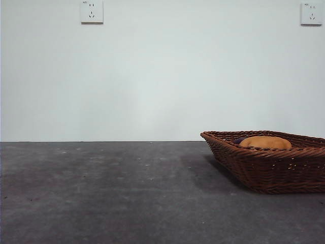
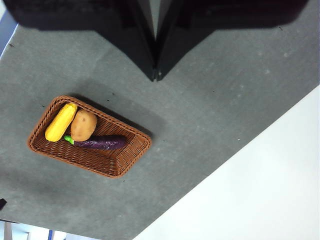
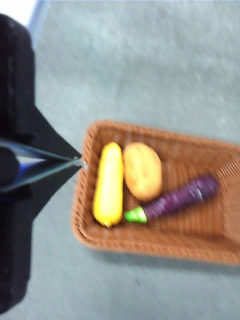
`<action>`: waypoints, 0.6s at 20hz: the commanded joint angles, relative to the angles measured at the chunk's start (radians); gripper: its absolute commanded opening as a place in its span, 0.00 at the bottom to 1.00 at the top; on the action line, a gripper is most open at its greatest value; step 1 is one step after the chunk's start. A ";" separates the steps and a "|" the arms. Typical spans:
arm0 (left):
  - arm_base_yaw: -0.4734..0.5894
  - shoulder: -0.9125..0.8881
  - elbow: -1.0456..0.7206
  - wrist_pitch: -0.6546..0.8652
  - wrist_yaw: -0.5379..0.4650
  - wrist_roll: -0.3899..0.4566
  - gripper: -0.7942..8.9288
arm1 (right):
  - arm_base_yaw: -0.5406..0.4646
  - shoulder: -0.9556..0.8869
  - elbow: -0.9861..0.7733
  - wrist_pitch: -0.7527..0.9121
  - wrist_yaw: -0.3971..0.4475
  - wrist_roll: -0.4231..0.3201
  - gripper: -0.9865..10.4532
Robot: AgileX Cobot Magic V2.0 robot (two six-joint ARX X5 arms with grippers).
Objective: Help me put the vegetables on the table into the basket
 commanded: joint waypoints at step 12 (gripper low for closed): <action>0.028 -0.171 -0.003 0.065 -0.130 -0.011 0.08 | -0.001 0.004 -0.002 0.126 0.080 0.003 0.09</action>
